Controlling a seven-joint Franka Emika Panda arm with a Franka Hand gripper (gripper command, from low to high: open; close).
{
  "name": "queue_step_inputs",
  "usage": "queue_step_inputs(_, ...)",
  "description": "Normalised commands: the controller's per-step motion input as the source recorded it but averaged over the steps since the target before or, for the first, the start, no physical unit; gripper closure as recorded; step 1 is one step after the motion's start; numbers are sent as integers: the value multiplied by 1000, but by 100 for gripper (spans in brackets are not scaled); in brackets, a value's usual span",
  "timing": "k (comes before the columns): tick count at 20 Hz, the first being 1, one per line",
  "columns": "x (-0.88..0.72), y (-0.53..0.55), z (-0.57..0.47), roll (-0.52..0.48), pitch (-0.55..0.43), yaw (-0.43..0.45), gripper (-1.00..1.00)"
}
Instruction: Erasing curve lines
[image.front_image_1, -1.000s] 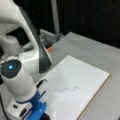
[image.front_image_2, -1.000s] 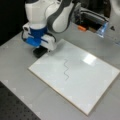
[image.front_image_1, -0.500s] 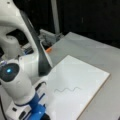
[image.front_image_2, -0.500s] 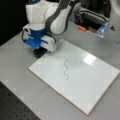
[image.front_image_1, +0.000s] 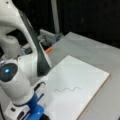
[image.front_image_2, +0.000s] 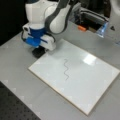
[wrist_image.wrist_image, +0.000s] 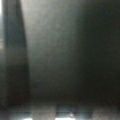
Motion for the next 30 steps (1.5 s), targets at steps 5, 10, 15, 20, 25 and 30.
queue_step_inputs(5, -16, 36, 47, 140, -36, -86, 100)
queue_step_inputs(10, -109, 96, 222, 104, 34, -158, 100)
queue_step_inputs(15, -158, 168, 242, 33, 77, -174, 100)
queue_step_inputs(20, -144, 220, 150, -82, 95, -114, 100)
queue_step_inputs(25, -182, 484, 130, -172, 104, -83, 100)
queue_step_inputs(30, -242, 740, 133, -226, 76, -44, 100)
